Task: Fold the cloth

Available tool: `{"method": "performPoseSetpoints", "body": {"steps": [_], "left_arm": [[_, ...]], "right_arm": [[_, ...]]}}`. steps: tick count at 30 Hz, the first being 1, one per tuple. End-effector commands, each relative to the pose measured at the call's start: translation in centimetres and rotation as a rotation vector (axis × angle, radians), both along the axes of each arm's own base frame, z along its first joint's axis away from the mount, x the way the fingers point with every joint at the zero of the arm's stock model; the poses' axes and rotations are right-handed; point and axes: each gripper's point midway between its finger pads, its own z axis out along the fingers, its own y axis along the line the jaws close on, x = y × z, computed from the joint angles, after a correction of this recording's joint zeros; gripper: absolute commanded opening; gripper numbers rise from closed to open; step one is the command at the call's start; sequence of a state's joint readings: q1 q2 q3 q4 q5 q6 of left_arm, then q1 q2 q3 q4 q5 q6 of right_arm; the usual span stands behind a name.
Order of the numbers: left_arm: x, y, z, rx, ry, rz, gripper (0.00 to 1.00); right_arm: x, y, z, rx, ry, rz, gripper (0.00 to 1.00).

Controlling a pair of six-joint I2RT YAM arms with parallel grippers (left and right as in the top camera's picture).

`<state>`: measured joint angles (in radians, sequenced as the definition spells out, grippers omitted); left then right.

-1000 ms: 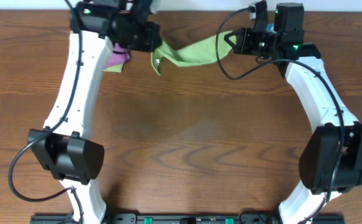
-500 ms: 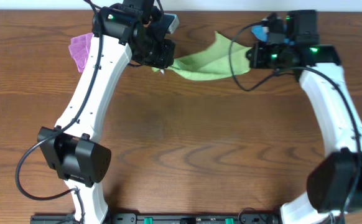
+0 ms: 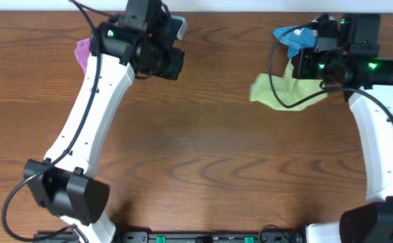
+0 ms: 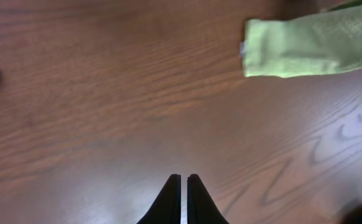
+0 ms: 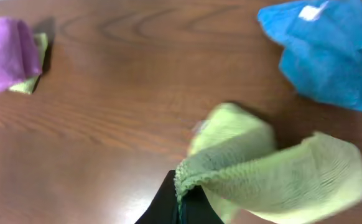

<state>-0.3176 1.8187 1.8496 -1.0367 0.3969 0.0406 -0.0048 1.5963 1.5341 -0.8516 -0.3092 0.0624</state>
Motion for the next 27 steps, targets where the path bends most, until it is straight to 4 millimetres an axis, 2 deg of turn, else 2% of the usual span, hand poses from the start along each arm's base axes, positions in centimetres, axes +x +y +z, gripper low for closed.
{"method": "performPoseSetpoints", "body": {"steps": [1,5,9,12,14,17,19,22,23,24,25,26,27], "left_arm": [[-1.5,-0.3,-1.5,-0.014,0.044,0.004,0.06],[-2.2,0.5,-1.0,0.007,0.027,0.033,0.06],[-2.5,1.5,1.3,-0.009,-0.035,0.056,0.06],[-3.1,2.5,2.6,-0.011,-0.059,0.077,0.06],[-3.7,3.4,2.9,-0.012,-0.063,0.096,0.07],[-4.7,4.7,2.6,-0.011,-0.060,0.122,0.06],[-5.5,5.3,2.3,-0.010,-0.058,0.130,0.06],[-6.2,5.5,2.5,-0.015,-0.074,0.131,0.06],[-6.4,5.5,2.7,-0.017,-0.081,0.131,0.06],[-6.5,5.5,2.9,-0.018,-0.086,0.131,0.06],[-6.5,5.5,3.1,-0.020,-0.091,0.131,0.06],[-6.5,5.5,3.1,-0.023,-0.094,0.130,0.06],[-6.5,5.3,3.2,-0.032,-0.095,0.126,0.06]], "right_arm": [[-0.7,2.0,-0.5,-0.017,0.011,0.062,0.01],[-0.7,4.5,-0.1,-0.011,-0.016,0.115,0.02],[0.3,8.1,1.6,0.012,-0.119,0.191,0.01],[0.4,12.5,4.4,0.127,-0.231,0.328,0.02],[-0.6,15.7,7.0,0.263,-0.287,0.456,0.02],[-2.6,18.0,9.3,0.362,-0.326,0.604,0.01],[-3.3,17.5,8.6,0.343,-0.286,0.598,0.02],[-3.3,13.4,3.8,0.213,-0.085,0.412,0.02],[-3.8,11.7,2.2,0.154,-0.019,0.364,0.02],[-4.4,10.8,1.4,0.122,0.021,0.356,0.02],[-5.0,10.5,1.0,0.119,0.049,0.353,0.17],[-5.5,10.5,1.0,0.125,0.067,0.354,0.79],[-6.0,10.5,1.2,0.129,0.074,0.356,0.99]]}}
